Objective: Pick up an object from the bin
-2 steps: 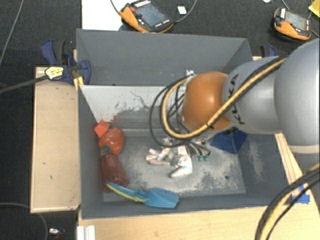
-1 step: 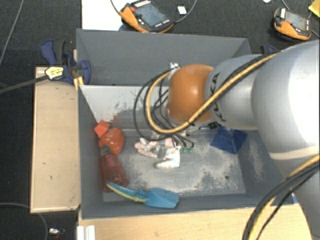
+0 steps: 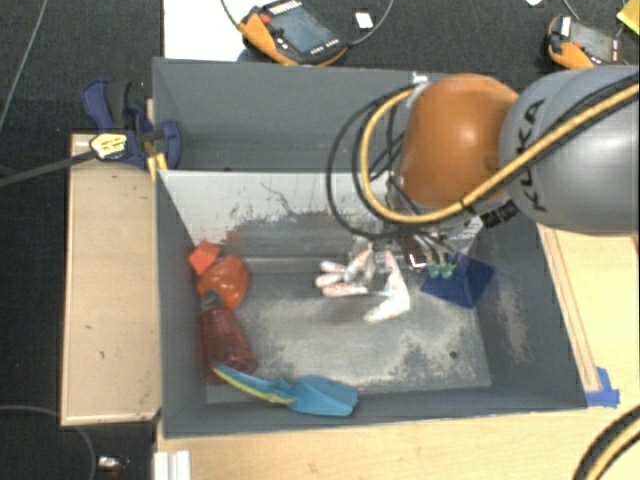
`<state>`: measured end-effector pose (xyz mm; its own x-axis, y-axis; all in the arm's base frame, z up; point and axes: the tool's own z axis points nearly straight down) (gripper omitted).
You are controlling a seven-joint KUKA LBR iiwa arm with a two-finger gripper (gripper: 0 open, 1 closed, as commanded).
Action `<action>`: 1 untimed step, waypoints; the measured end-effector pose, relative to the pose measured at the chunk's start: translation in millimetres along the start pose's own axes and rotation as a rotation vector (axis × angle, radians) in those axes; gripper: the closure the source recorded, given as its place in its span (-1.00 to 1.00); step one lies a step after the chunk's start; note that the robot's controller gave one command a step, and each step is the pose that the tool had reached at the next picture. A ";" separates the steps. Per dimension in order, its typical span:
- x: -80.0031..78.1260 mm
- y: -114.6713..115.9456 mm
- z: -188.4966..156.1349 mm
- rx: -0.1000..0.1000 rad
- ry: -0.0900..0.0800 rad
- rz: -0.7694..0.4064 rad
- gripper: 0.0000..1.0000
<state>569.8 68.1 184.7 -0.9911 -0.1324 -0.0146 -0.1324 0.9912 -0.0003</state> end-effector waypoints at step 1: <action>-10.0 30.5 17.0 -0.003 -0.001 0.008 1.00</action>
Offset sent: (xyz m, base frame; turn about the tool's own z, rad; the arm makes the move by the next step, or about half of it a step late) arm 0.0024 -0.0040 0.0000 0.0513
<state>575.9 99.7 167.8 -0.9921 -0.1242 -0.0159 -0.1243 0.9922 0.0026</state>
